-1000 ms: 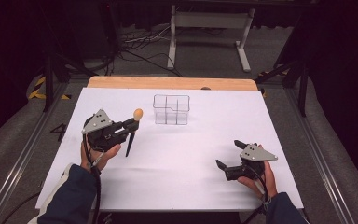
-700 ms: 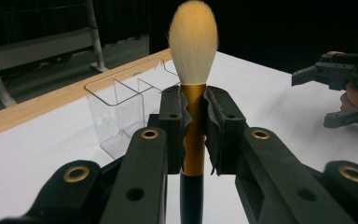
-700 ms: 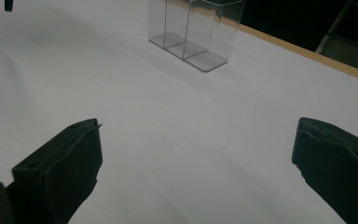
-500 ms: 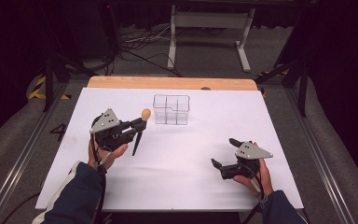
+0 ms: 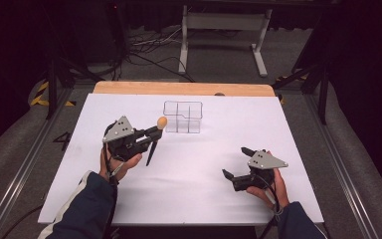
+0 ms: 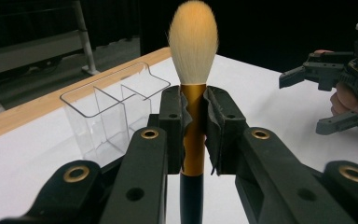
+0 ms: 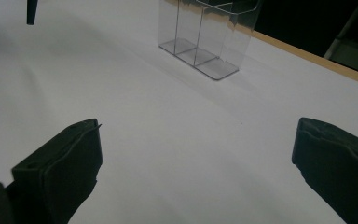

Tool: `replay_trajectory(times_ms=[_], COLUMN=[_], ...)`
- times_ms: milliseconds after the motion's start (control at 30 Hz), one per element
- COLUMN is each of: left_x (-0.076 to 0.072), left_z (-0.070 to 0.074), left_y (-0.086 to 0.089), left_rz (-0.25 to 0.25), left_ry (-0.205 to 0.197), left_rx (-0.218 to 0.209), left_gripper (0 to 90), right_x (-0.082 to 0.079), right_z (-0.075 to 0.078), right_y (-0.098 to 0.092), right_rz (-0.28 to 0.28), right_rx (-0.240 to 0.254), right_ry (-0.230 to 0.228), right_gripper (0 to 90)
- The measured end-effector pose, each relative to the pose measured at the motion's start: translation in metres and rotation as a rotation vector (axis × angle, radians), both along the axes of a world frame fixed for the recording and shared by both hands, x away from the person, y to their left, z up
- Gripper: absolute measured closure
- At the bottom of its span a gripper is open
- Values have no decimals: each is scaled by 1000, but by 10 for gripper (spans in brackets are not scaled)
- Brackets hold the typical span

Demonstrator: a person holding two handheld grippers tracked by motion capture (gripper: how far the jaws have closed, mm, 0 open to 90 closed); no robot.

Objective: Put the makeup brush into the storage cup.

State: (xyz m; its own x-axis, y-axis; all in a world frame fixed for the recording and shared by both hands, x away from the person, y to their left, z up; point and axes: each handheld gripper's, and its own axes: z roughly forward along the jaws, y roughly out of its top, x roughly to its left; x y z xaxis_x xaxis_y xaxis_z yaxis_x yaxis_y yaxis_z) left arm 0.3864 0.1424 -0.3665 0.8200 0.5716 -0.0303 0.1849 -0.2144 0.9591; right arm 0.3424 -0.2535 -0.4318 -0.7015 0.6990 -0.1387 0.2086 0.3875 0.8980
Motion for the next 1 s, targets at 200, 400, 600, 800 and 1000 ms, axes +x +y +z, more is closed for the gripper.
replay_trajectory(times_ms=[200, 400, 600, 800, 1000], left_x=[2, 3, 5, 4, 4], left_z=[-1, -2, -2, -2, -2], left_y=[-4, -9, -17, -28, -34], left_rz=[-8, -20, -39, -65, -78], left_ry=[-1, -3, -4, -14, -15], left_rx=[5, 4, 2, 11, 6], left_gripper=[778, 778, 778, 778, 778], right_x=[1, 3, 7, 10, 14], right_z=[0, 1, 2, 6, 9], right_y=[5, 10, 17, 30, 43], right_rz=[11, 24, 42, 64, 85], right_rx=[-2, 2, 16, 21, 35], right_ry=[3, 7, 9, 7, 11], right_gripper=[22, 22, 23, 24, 26])
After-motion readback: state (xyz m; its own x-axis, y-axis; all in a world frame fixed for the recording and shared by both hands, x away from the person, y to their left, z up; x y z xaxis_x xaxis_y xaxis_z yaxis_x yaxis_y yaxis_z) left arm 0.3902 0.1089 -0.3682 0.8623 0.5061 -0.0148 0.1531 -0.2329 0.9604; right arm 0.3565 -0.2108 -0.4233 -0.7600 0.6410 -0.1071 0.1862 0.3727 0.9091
